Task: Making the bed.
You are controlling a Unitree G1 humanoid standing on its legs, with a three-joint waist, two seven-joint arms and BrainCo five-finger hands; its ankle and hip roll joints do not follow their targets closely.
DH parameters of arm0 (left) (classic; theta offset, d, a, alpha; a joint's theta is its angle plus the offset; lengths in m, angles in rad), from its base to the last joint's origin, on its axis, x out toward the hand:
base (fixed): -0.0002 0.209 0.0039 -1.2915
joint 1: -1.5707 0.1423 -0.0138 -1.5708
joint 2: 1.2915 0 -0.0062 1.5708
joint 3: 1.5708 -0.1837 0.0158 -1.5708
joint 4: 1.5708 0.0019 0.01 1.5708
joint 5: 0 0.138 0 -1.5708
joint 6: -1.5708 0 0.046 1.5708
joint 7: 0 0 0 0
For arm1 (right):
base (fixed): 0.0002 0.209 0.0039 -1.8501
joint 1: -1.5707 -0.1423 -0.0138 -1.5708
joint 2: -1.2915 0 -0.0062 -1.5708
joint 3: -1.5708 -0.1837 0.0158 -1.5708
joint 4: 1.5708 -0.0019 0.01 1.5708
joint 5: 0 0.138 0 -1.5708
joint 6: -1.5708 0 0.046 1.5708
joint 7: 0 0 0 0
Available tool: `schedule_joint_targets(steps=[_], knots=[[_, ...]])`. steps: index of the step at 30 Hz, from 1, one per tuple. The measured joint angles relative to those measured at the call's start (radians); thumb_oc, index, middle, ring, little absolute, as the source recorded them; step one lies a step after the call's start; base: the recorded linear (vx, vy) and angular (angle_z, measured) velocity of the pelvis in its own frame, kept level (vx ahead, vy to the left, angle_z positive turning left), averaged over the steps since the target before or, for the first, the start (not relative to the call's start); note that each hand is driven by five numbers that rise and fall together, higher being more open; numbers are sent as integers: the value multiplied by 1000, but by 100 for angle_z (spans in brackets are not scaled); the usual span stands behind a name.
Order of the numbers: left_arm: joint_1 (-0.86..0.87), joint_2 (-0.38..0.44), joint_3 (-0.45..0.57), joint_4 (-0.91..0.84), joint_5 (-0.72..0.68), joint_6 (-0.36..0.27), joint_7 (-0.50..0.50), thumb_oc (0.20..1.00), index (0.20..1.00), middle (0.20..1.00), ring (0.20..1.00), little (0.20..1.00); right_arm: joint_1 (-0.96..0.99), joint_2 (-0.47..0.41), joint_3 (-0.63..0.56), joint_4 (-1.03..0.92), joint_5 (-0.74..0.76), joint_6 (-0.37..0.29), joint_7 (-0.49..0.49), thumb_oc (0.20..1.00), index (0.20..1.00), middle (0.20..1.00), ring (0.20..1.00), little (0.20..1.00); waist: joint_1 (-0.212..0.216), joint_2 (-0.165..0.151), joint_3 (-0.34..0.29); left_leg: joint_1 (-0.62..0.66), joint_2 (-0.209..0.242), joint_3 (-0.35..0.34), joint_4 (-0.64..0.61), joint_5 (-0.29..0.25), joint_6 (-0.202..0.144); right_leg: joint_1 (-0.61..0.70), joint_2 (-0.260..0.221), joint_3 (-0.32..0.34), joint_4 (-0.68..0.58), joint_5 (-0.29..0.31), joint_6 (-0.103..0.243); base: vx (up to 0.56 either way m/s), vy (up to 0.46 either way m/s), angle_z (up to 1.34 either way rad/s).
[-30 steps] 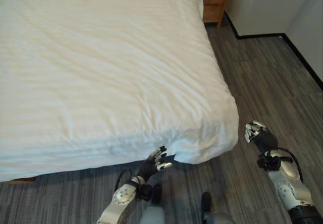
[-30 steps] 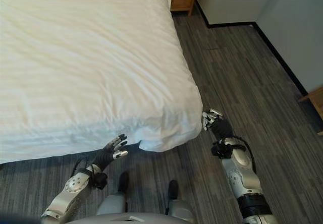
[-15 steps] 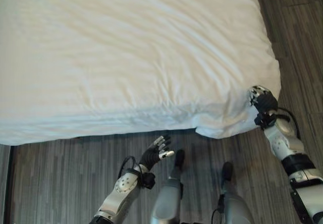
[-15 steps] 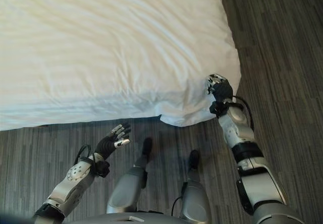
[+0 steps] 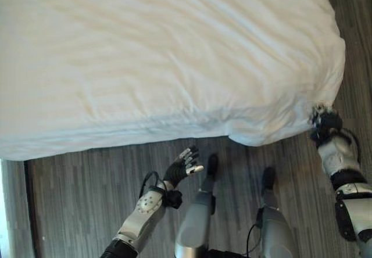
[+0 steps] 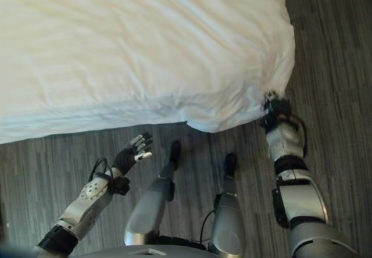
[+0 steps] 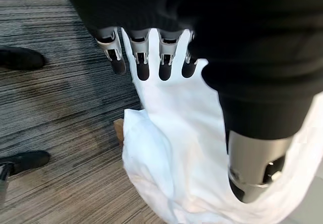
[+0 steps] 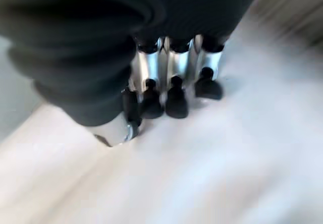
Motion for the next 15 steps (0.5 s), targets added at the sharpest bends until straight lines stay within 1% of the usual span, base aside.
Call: schedule_joint_targets(steps=[2,4,5,6,7,8,9,10,11,12,13,15], knots=[[-27,2,4,5,0,0,6,1000,1000,1000,1000,1000,60,14,-63,130,8,5,-2,200,200,200,200,200,-5,2,17,-2,0,5,-3,0,0,-7,-1,6,0,0,0,-14,20,-7],[-35,3,11,5,0,0,8,1000,1000,1000,1000,1000,97,14,-80,164,8,8,-7,200,200,200,200,200,-13,2,21,-3,-1,8,-4,0,0,-9,-2,10,0,0,1,1,19,-8],[-41,2,18,5,1,-1,10,1000,1000,1000,1000,1000,143,16,-123,163,18,7,-3,200,200,200,200,200,-32,1,22,-2,-1,17,-4,0,0,-11,-2,17,0,0,1,10,16,-9],[-41,2,26,4,1,-1,12,1000,1000,1000,1000,1000,151,15,-139,161,29,5,-5,200,200,200,200,200,-39,1,21,-1,-1,19,-4,0,0,-12,-2,19,0,0,1,41,18,-10],[-42,2,32,5,1,-1,18,1000,1000,1000,1000,1000,175,9,-149,161,35,3,-7,200,200,200,200,200,-58,1,21,0,0,20,-4,0,0,-13,-1,21,0,-1,2,23,18,-9],[-43,2,37,5,1,-2,20,1000,1000,1000,1000,1000,190,3,-167,161,36,1,-8,200,200,200,200,200,-69,1,21,1,1,21,-4,0,0,-14,0,23,-1,0,3,25,18,-6],[-43,2,40,5,2,-2,23,1000,1000,1000,1000,1000,202,0,-209,155,36,-3,-17,200,200,200,200,200,-78,2,21,1,2,22,-4,0,0,-14,0,24,-1,-3,8,-5,9,-5],[-42,1,45,5,3,-2,25,1000,1000,1000,1000,1000,216,-2,-264,137,36,-12,-37,200,200,200,200,200,-84,3,21,1,2,23,-4,0,0,-14,0,25,-1,-3,9,0,0,0],[-39,2,54,5,3,-3,32,1000,1000,1000,1000,1000,235,-12,-311,107,38,-54,-93,200,200,200,200,200,-100,3,20,2,2,22,-4,0,0,-14,0,27,-1,-1,10,0,0,0],[-41,2,53,6,3,-3,40,1000,1000,1000,1000,1000,259,-19,-332,70,43,-70,-126,200,200,200,200,200,-112,3,20,3,2,23,-4,0,0,-14,0,30,-1,0,10,11,14,-5],[-43,2,53,4,3,-3,49,1000,1000,1000,1000,1000,274,-23,-348,23,44,-83,-141,200,200,200,200,200,-117,3,20,3,2,25,-4,0,0,-15,0,34,-1,2,10,13,13,-6],[-44,1,53,-1,2,-7,63,1000,1000,1000,1000,1000,296,-36,-315,-112,40,-91,-170,200,200,200,200,200,-137,3,20,5,2,27,-4,-1,0,-15,0,38,-1,5,9,-11,11,-10]])
